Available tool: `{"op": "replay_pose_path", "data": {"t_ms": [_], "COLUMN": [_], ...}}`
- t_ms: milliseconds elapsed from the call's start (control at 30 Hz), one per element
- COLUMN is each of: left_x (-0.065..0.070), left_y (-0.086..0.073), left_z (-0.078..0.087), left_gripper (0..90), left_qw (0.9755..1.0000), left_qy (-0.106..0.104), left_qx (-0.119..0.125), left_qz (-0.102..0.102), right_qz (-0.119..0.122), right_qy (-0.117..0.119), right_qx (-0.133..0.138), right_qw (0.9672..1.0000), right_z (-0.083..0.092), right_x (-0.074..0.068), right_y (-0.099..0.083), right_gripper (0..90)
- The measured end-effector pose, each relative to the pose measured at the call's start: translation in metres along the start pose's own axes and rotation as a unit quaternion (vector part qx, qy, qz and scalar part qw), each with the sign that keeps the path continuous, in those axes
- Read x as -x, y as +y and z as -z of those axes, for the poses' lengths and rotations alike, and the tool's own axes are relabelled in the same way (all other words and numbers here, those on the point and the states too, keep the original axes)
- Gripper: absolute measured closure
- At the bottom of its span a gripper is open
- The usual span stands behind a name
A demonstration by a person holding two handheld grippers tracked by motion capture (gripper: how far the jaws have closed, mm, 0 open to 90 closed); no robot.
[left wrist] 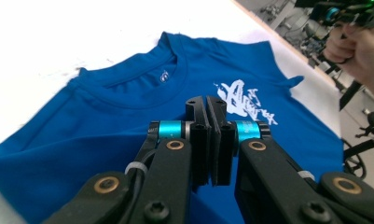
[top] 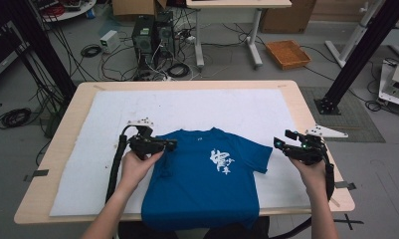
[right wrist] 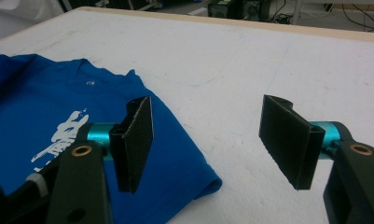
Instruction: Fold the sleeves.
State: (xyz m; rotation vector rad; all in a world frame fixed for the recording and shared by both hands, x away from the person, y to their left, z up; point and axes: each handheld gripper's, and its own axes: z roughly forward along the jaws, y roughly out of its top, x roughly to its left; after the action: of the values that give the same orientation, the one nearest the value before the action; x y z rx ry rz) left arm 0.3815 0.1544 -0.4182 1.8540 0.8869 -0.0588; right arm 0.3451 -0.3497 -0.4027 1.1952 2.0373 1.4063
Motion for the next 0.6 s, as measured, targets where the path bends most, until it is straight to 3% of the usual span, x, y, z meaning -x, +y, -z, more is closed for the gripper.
{"op": "replay_pose_path", "data": {"t_ms": [133, 300, 400, 500, 600], "left_x": [0.001, 0.003, 0.004, 0.003, 0.001], "left_y": [-0.001, 0.0, -0.001, -0.003, -0.006], "left_z": [-0.008, -0.008, -0.006, 0.004, 0.012], "left_gripper": [86.6, 72.4, 71.6, 68.8, 65.2], "left_qw": [0.9999, 0.999, 0.999, 0.9981, 0.9973], "left_qy": [-0.001, -0.021, -0.011, 0.02, 0.036], "left_qx": [0.001, 0.019, 0.018, 0.011, 0.019], "left_qz": [-0.015, -0.034, -0.04, -0.056, -0.061], "right_qz": [-0.003, -0.007, -0.007, -0.008, -0.015], "right_qy": [0.0, 0.0, -0.002, -0.006, -0.012], "right_qx": [-0.001, -0.006, -0.007, -0.004, -0.006], "right_qw": [1.0, 1.0, 1.0, 0.9999, 0.9998], "right_z": [-0.001, -0.003, -0.003, -0.002, -0.002], "right_x": [0.001, 0.0, 0.001, 0.001, 0.003], "right_y": [-0.001, -0.001, -0.002, -0.002, -0.002], "right_gripper": [35.2, 35.2, 35.5, 36.8, 39.3]}}
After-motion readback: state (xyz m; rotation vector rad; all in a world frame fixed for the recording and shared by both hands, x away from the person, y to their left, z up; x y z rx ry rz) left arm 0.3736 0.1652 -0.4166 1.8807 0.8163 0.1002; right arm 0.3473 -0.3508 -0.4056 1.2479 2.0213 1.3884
